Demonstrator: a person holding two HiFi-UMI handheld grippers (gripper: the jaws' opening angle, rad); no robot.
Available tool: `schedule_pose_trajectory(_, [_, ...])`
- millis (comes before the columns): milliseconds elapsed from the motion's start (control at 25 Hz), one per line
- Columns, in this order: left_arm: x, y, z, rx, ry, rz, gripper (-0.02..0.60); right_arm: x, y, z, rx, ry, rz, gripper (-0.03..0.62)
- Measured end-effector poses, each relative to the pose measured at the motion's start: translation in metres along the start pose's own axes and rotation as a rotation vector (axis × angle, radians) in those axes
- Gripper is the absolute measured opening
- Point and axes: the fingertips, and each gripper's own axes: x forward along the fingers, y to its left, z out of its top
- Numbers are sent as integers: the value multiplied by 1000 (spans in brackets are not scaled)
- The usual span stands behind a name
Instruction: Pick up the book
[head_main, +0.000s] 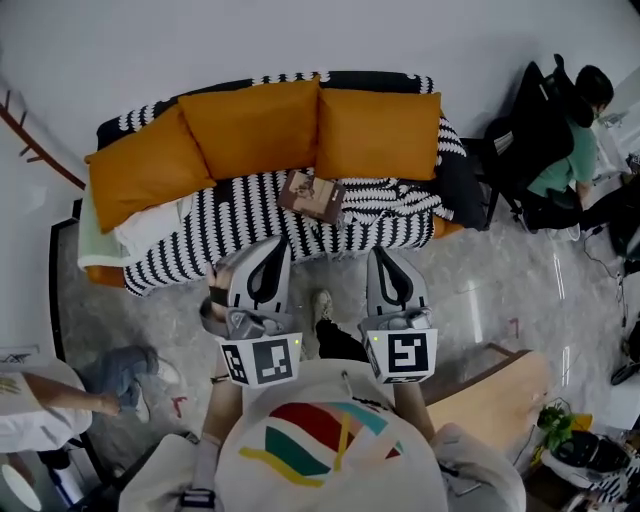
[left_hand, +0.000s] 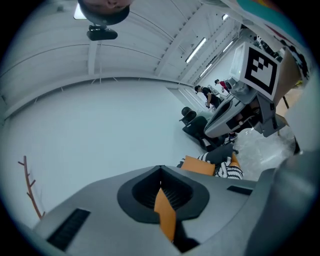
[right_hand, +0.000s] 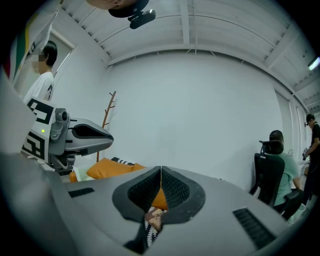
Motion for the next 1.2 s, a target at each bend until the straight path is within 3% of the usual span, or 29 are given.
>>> schedule_pose_trajectory(680, [130, 17, 5, 29, 31, 4, 5, 76, -98, -3, 45, -1, -17, 15])
schedule_pose_trajectory(960, [160, 24, -14, -3, 44, -13, 5, 107, -106, -10, 41, 14, -18, 15])
schedule_pose_trajectory(1200, [199, 48, -34, -35, 6, -44, 5, 154, -105, -1, 18, 32, -46, 15])
